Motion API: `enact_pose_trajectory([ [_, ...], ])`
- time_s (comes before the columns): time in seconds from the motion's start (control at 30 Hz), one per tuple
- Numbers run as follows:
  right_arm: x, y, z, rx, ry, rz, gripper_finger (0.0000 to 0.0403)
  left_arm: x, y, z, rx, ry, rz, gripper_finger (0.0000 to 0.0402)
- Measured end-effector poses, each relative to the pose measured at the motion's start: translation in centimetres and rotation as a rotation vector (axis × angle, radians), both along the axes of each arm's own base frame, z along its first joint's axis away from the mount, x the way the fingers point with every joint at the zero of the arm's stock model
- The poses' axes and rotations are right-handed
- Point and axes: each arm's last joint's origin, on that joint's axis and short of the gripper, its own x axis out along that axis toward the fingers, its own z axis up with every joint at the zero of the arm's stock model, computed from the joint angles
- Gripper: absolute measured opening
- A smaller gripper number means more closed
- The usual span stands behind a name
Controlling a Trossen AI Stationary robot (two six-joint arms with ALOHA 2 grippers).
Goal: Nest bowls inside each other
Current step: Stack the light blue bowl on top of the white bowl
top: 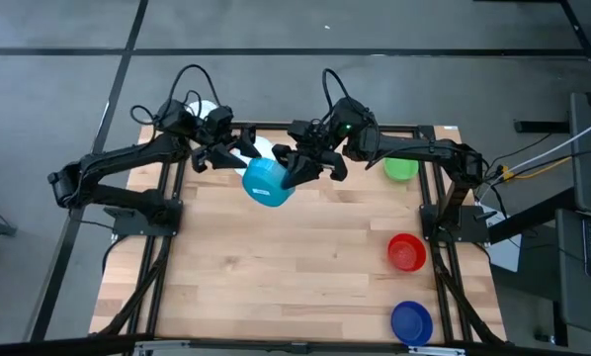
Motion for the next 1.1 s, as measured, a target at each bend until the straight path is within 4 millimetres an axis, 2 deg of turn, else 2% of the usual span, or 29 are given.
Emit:
enact_pose_trajectory([
  [0.23,0.0,-0.3,0.0,-0.002,-0.004,-0.01,0.0008,0.4,-1.9,0.5,0.029,-0.065,-0.077,0.0211],
  [0.33,0.0,-0.3,0.0,-0.002,-0.003,-0.009,0.0008,0.5,-2.1,0.5,0.029,-0.063,-0.089,0.0194],
  [0.4,0.0,-0.3,0.0,-0.002,-0.004,-0.008,0.0008,0.5,-2.1,0.5,0.037,-0.067,-0.091,0.0165],
  [0.47,-0.1,-0.3,0.0,-0.007,-0.002,0.004,0.0008,0.4,-2.2,0.7,0.076,-0.093,-0.096,0.0117],
  [0.53,-0.1,-0.3,0.0,-0.005,0.001,0.006,0.001,0.3,-2.4,0.8,0.123,-0.122,-0.109,0.0052],
  [0.6,-0.1,-0.3,0.1,0.004,0.003,0.0,0.0019,0.2,-2.4,0.8,0.149,-0.138,-0.126,0.0022],
  [0.7,0.0,-0.5,0.3,0.032,-0.006,-0.052,0.0048,0.2,-2.4,0.9,0.161,-0.146,-0.132,0.0009],
  [0.9,-0.1,-0.9,0.6,0.05,-0.042,-0.094,0.0136,0.4,-2.3,0.5,0.128,-0.096,-0.14,0.0003],
  [1.1,-1.2,-3.3,1.6,0.038,-0.118,-0.154,0.0191,0.8,-2.7,0.4,0.094,-0.083,-0.125,0.0002],
])
